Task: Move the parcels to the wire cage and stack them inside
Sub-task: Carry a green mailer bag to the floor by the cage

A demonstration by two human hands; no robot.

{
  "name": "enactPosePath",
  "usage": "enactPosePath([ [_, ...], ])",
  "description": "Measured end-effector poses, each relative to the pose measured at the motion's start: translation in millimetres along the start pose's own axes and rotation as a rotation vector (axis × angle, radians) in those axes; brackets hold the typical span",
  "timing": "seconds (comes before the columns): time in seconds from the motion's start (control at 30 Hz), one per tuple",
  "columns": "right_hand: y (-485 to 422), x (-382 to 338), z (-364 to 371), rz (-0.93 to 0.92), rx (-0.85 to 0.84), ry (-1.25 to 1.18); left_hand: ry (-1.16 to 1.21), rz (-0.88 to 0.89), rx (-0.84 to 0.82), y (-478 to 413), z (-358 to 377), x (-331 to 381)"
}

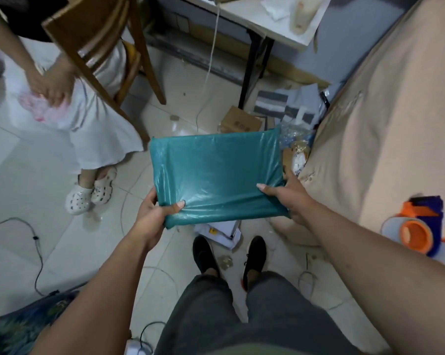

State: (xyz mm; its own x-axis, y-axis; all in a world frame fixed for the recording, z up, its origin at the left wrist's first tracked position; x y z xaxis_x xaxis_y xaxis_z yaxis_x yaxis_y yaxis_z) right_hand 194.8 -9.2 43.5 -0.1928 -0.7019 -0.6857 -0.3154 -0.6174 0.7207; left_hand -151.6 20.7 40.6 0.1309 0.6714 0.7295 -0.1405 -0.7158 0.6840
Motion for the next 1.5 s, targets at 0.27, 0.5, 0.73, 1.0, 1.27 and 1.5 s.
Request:
enactPosePath([
  [0.27, 62, -26, 6, -0.094, -0.163, 0.04, 0.153, -0.039, 0.097, 77, -7, 13],
  [0.5, 84, -31, 23, -0.173, -0.344, 0.171, 0.294, -0.066, 0.309, 156, 0, -46],
  [0.73, 118, -8, 83, -0.099, -0.696, 0.373, 0.513, -0.028, 0.601, 260, 4, -132],
  [1.0, 214, 71, 159, -0.064, -0.982, 0.616, 0.75, -0.058, 0.968, 404, 25, -236],
  [1.27, 344, 194, 186, -0.052, -1.211, 0.85, 0.999, -0.083, 1.278, 545, 100, -353],
  [1.5, 447, 316, 175, -0.114, -1.357, 1.065, 1.224, -0.07, 1.514, 634, 183, -450],
])
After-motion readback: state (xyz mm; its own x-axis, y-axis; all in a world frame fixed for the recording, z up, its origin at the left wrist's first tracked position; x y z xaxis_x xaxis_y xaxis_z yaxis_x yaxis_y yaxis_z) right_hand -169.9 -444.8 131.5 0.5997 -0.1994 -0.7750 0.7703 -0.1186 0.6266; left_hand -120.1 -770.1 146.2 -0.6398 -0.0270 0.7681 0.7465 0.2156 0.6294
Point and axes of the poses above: each hand's wrist, its own y-axis away from the middle knuckle, its own z-axis out of the palm, x = y × z, the point moved 2 cm from there along -y, towards the middle knuckle, and after that the axes turned 11 degrees about -y, right-handed, at the moved point
